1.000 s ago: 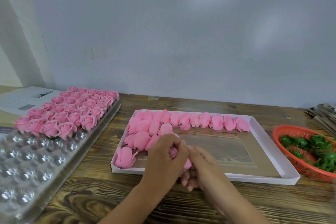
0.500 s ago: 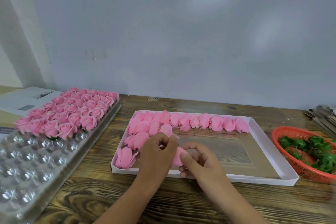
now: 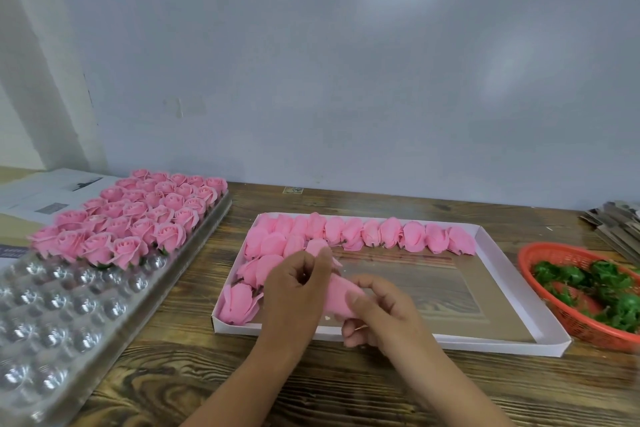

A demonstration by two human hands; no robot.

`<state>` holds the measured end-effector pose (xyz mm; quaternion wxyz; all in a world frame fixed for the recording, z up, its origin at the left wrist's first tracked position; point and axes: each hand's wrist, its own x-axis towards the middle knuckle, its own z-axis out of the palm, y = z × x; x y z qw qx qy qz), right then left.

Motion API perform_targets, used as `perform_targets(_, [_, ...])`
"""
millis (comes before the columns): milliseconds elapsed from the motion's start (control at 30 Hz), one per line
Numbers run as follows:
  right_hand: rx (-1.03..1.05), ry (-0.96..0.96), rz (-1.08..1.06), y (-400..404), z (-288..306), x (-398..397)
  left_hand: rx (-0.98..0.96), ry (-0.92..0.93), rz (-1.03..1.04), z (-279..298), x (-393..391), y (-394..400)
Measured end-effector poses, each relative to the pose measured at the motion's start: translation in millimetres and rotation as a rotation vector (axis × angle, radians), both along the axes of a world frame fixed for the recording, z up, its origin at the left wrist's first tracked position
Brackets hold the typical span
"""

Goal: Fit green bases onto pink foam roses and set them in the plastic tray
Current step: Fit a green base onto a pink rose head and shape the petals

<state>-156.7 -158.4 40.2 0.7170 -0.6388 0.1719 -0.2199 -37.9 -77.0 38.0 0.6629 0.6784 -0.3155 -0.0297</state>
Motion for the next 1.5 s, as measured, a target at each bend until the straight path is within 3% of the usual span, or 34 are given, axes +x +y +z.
perform_targets(133, [0.393,-0.170,0.086,-3.6,5.1,-0.9,-0.097,0.226,-0.281,12.0,-2.1,6.9])
perform_targets(300, [0.538,-0.213,0.230,0.1,6.8,-0.7,0.033,0.304,-0.587,12.3,-17.0,7.7])
perform_targets(500, [0.654,-0.008,0.435,1.9,9.0,-4.7,0.028,0.290,-0.644,18.1,-18.9,16.3])
perform_targets(600, [0.734,0.003,0.529,0.8,8.5,-5.7,0.030,0.287,-0.666,18.1,-19.6,18.0])
perform_targets(700, [0.721,-0.008,0.550,-0.3,7.5,-6.4,-0.006,0.265,-0.622,16.9,-21.3,16.1])
perform_targets(833, [0.530,0.019,0.375,3.1,7.4,-1.8,-0.050,0.252,-0.532,17.3,-23.8,12.4])
perform_targets(1000, [0.390,-0.102,0.250,7.0,2.7,3.4,-0.110,0.300,-0.437,15.5,-22.6,8.0])
perform_targets(1133, [0.500,-0.094,0.255,11.5,0.7,4.3,-0.133,0.286,-0.412,10.5,-21.4,6.5])
perform_targets(1333, [0.644,0.079,0.382,10.7,2.0,0.5,-0.213,0.362,-0.466,6.8,-16.7,6.0])
perform_targets(1500, [0.453,0.152,0.330,13.7,4.8,4.5,-0.246,0.326,-0.377,5.0,-14.5,3.3])
